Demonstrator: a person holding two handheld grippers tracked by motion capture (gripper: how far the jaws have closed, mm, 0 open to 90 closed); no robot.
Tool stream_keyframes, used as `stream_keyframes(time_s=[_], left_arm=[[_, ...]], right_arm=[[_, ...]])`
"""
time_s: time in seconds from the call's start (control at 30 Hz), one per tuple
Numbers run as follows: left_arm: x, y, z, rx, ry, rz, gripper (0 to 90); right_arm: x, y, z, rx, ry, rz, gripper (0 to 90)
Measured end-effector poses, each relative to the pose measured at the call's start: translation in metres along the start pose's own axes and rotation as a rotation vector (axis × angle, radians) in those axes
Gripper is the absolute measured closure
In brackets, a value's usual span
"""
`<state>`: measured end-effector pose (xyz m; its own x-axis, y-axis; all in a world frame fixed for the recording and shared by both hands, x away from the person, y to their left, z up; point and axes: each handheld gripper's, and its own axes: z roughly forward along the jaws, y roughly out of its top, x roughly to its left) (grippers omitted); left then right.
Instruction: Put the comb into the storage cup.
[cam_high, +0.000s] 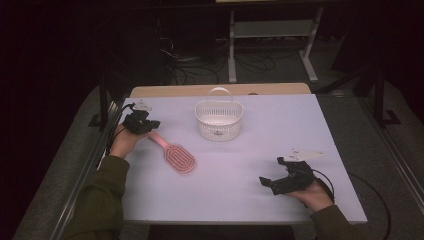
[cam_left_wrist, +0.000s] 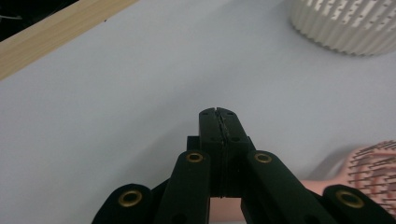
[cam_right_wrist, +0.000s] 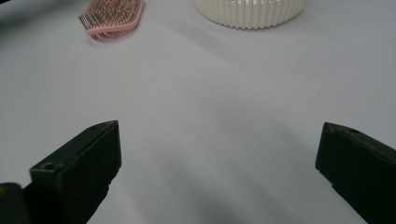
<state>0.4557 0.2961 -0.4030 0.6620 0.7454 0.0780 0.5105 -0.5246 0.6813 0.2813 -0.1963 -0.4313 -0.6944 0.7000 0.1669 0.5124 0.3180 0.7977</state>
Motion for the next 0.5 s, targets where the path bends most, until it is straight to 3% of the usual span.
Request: stream_keyframes(time_s=[0.5], left_arm=[[0.009, -0.008, 0.014, 0.049, 0.022, -0.027, 90.0]], right_arm=[[0.0, 0.0, 0.0, -0.002, 0.002, 0.001, 0.1]])
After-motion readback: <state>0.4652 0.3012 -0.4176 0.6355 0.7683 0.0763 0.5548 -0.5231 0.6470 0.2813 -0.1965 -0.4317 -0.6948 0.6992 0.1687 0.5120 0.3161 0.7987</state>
